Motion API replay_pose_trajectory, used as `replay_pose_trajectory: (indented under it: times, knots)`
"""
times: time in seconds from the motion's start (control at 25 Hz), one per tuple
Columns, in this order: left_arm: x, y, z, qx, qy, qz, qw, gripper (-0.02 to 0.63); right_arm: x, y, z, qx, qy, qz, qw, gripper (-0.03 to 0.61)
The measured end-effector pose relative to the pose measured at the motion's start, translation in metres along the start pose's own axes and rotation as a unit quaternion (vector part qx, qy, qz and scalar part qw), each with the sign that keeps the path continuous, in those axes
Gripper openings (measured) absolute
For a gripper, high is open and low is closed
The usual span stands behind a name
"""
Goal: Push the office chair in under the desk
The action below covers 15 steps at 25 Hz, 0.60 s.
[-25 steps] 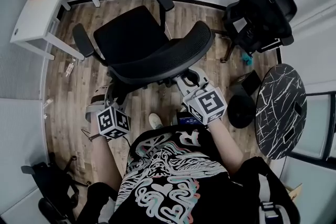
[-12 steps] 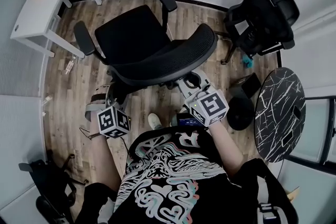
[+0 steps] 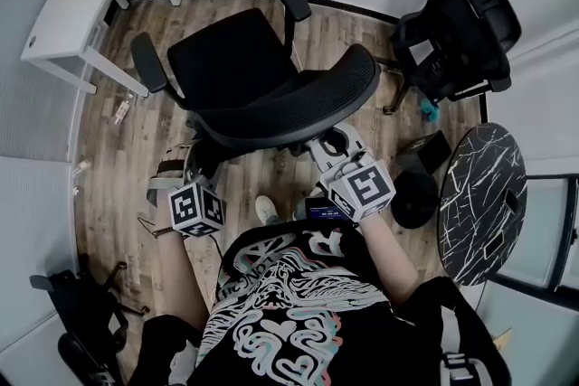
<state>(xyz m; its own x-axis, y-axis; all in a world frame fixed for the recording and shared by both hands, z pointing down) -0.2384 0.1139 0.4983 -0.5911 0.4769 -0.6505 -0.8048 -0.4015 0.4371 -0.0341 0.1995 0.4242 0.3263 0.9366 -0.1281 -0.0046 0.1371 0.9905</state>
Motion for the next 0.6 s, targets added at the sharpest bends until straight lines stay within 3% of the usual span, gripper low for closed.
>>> replay_pose_trajectory:
  times: [0.6]
  knots:
    - [-0.01,0.007,-0.013,-0.004,-0.008,0.002,1.0,0.144,-0.017,-0.001,0.008,0.002,0.002,-0.003,1.0,0.069]
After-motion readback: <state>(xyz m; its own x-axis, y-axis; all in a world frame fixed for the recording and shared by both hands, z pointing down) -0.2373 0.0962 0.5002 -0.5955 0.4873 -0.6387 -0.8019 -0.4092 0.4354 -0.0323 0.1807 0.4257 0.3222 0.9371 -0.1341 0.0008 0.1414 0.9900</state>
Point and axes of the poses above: the fingertips, and each gripper's own axes: x backward along the fingers, z to its right, y out of its underside, the point moved 6 cm from there along x, backward along the fingers, and after that the axes turned 6 degrees about -y, right-handed, at the moved point
